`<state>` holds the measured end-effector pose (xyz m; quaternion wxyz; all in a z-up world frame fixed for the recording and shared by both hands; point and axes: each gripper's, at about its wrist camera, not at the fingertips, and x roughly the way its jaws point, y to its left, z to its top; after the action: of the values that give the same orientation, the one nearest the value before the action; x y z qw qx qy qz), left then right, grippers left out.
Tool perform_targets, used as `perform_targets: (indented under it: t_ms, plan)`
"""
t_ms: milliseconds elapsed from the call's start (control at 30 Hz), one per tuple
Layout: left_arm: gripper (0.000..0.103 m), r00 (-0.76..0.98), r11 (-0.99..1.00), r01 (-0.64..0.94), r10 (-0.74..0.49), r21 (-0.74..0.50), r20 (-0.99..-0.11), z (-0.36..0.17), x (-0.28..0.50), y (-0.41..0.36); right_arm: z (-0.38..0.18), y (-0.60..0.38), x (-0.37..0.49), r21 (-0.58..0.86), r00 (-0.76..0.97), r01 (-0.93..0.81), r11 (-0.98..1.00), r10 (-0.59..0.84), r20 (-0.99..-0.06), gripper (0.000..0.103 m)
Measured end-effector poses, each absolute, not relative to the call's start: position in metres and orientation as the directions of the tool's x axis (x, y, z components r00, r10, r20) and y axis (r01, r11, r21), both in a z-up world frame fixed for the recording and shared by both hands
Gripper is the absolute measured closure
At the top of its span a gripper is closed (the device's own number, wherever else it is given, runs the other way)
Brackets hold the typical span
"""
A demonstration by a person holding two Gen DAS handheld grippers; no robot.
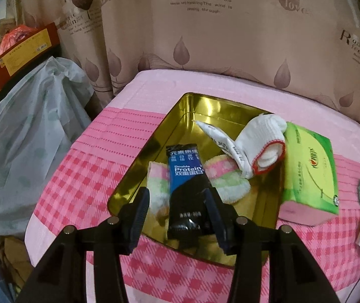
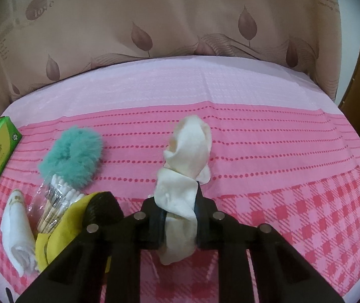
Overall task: Organize soft objects
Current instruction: 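Carry the cream cloth with the right gripper into the gold tin and release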
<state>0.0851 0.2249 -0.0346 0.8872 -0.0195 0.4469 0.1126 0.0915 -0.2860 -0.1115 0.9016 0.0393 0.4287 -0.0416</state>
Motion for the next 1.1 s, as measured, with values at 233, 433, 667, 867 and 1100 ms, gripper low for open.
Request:
perform_targets:
  t_ms: [233, 433, 667, 867, 1100]
  plan:
    - [0.055, 0.575, 0.973, -0.222, 0.183, 0.063, -0.797, -0.035, 0.079, 0.223, -0.099, -0.276, 0.085, 0.012, 0.642, 0.125, 0.992, -0.071, -0.763, 0.090]
    - [0.055, 0.579, 0.966, -0.252, 0.199, 0.058, -0.791, -0.033, 0.078, 0.231, -0.064, -0.255, 0.082, 0.029, 0.697, 0.091, 0.995, -0.043, -0.716, 0.091]
    - [0.055, 0.586, 0.951, -0.298, 0.249, 0.080, -0.771, -0.028, 0.076, 0.237, -0.029, -0.188, 0.088, 0.058, 0.728, -0.076, 0.995, 0.095, -0.679, 0.091]
    - [0.055, 0.580, 0.934, -0.341, 0.300, 0.109, -0.757, -0.027, 0.075, 0.246, -0.021, -0.110, 0.093, 0.105, 0.691, -0.249, 0.963, 0.252, -0.677, 0.091]
    - [0.055, 0.574, 0.912, -0.404, 0.314, 0.071, -0.756, -0.024, 0.074, 0.266, -0.020, -0.022, 0.092, 0.116, 0.621, -0.425, 0.898, 0.382, -0.684, 0.091]
